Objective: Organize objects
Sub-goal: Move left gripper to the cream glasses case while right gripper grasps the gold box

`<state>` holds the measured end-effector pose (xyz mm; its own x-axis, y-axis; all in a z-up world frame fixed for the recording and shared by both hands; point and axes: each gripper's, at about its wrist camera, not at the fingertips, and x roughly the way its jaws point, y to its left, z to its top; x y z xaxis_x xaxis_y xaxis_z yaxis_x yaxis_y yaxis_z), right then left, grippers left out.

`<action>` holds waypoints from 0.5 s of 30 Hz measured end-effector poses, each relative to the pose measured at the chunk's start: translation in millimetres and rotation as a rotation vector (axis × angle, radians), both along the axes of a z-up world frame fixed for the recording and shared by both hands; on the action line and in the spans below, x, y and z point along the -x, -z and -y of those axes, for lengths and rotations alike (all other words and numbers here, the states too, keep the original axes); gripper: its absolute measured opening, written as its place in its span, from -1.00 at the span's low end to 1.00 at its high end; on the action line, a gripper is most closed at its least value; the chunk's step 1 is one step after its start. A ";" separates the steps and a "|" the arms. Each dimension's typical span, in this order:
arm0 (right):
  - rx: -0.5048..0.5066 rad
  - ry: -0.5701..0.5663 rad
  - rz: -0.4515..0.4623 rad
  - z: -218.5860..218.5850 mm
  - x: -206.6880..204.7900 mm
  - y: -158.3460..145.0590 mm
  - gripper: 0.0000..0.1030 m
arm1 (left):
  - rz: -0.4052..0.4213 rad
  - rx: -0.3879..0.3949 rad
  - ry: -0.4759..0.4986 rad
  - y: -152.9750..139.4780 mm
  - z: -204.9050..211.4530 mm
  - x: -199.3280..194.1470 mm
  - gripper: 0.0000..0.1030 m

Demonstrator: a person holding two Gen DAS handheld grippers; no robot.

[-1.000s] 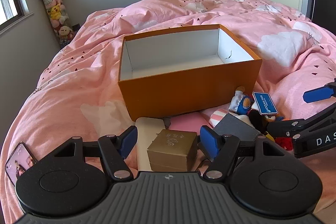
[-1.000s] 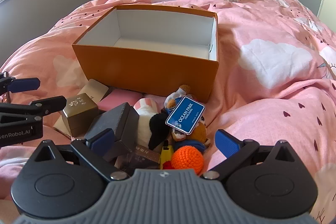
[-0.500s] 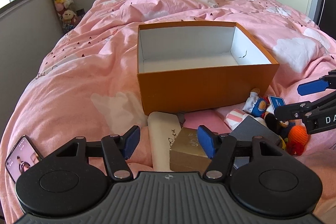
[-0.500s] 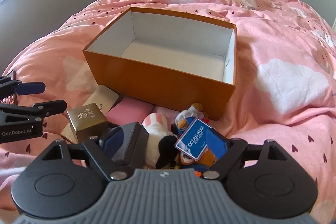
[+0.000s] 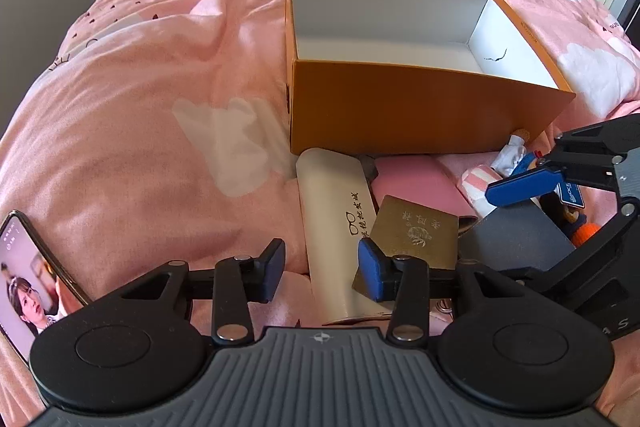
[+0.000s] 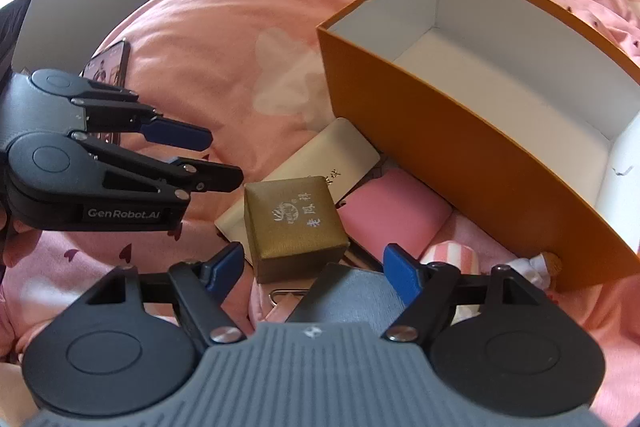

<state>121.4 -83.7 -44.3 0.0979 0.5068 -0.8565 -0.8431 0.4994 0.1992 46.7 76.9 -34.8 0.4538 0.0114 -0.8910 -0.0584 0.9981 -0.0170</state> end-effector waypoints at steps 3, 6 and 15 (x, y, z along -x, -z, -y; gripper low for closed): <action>0.020 -0.052 -0.020 -11.7 -4.8 10.8 0.51 | -0.023 0.024 -0.014 3.8 -4.2 -4.4 -0.07; 0.028 -0.079 -0.054 -18.2 -12.5 23.2 0.48 | -0.043 0.038 -0.021 9.1 -6.7 -9.5 -0.08; -0.020 -0.059 -0.210 -26.5 -29.0 36.3 0.22 | -0.085 0.060 -0.063 18.2 -16.4 -22.4 -0.09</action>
